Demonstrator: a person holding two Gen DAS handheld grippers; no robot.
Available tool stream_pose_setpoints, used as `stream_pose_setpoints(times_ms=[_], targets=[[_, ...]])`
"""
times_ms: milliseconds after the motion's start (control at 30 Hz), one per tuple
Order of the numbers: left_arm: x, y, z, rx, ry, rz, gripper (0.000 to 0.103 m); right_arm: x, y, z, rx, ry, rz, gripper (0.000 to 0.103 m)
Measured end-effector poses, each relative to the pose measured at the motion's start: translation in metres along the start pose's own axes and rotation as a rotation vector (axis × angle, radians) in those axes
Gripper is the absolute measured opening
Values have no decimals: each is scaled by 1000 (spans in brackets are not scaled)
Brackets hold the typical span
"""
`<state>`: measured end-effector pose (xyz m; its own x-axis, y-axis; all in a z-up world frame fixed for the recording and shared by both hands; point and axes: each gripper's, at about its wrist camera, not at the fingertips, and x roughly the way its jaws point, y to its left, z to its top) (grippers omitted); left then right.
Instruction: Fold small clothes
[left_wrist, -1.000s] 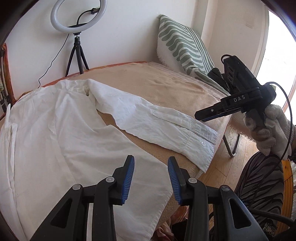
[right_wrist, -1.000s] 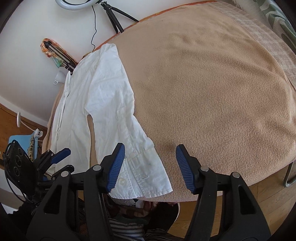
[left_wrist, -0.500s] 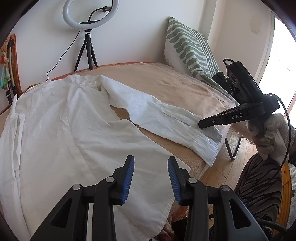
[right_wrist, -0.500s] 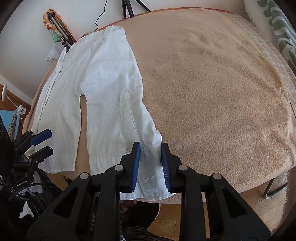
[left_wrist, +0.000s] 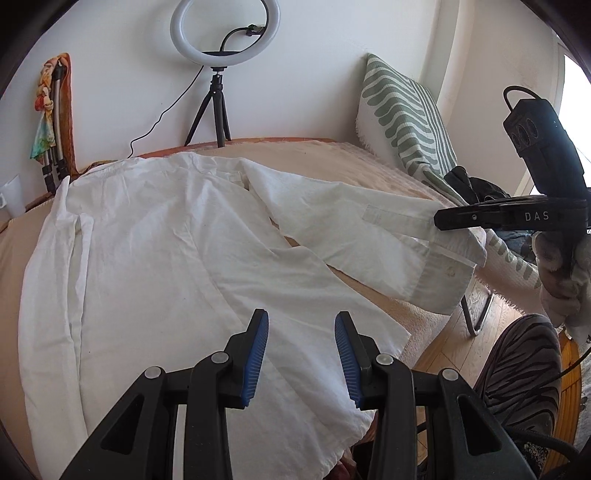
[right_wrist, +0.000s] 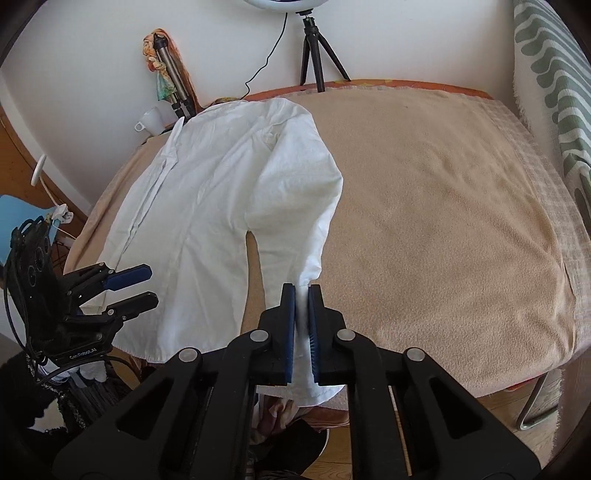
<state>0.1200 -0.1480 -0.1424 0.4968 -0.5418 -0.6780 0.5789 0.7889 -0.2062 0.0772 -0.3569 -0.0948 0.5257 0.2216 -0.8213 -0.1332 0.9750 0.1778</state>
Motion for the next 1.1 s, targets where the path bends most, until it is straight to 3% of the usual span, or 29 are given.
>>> stream_pose_setpoints(times_ms=[300, 433, 567, 633, 700, 733, 833, 967, 1100], targets=[[-37, 40, -15, -121, -57, 60, 38, 26, 96, 10, -210, 26, 106, 8], [-49, 57, -26, -174, -69, 79, 38, 55, 134, 1, -326, 77, 112, 8], [-56, 69, -34, -226, -66, 75, 39, 83, 156, -7, -403, 175, 177, 8], [-57, 69, -35, -228, -66, 76, 39, 85, 158, -10, -414, 180, 180, 15], [-58, 67, -37, -221, -63, 74, 40, 79, 148, -7, -368, 176, 214, 52], [-57, 66, -37, -224, -60, 59, 41, 72, 138, -7, -329, 152, 244, 56], [-55, 58, -34, -230, -57, 13, 45, 54, 100, -3, -177, 102, 302, 56], [-42, 42, -29, -173, -37, 7, 52, 60, 45, -3, 43, 104, 289, 56], [-23, 37, -30, -151, 19, 26, 48, 78, 21, -11, 202, 121, 437, 56]])
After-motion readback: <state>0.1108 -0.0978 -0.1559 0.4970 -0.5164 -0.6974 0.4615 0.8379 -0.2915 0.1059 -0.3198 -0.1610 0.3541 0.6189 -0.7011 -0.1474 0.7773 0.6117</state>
